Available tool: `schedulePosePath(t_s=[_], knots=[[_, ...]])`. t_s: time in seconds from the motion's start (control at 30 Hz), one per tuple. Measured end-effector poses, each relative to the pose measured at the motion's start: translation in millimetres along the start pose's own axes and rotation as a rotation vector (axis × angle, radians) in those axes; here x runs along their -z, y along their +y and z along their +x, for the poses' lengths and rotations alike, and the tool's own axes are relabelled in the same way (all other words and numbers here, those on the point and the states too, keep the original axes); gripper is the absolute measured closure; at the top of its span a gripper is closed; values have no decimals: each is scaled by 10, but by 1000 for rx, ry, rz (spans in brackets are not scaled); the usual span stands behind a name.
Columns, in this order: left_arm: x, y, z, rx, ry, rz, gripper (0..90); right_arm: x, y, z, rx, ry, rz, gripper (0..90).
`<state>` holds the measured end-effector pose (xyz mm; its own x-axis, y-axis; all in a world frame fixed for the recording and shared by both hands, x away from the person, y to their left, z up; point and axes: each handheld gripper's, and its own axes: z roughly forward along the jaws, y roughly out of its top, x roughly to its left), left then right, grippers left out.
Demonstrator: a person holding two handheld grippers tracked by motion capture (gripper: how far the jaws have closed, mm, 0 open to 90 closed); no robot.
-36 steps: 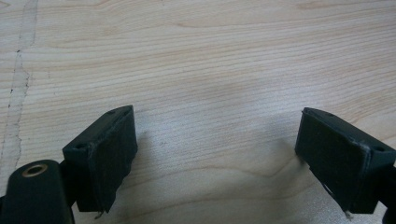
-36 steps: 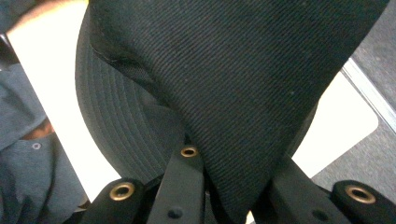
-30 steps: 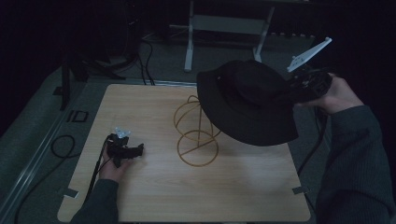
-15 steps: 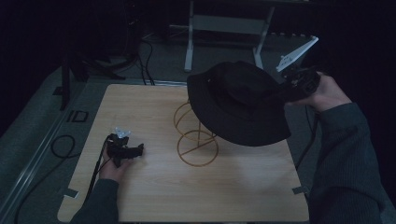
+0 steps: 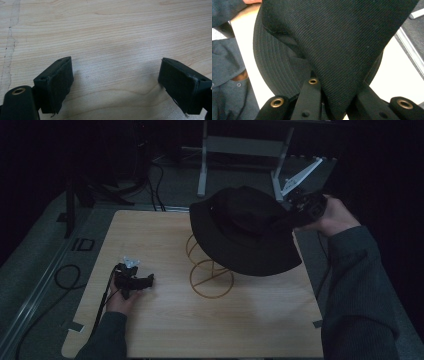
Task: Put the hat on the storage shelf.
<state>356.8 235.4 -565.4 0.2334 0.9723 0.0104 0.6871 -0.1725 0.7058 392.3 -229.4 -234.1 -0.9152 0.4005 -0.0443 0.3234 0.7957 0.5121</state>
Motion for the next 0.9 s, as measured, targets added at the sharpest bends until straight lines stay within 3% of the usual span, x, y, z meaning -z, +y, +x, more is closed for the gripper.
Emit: schedulePosePath(t_s=[0.67, 0.9], knots=[[1, 0, 0, -1, 0, 1, 130, -262, 185, 40, 29, 27, 27, 865], [0, 0, -1, 2, 0, -1, 130, -441, 235, 4, 16, 48, 42, 863]])
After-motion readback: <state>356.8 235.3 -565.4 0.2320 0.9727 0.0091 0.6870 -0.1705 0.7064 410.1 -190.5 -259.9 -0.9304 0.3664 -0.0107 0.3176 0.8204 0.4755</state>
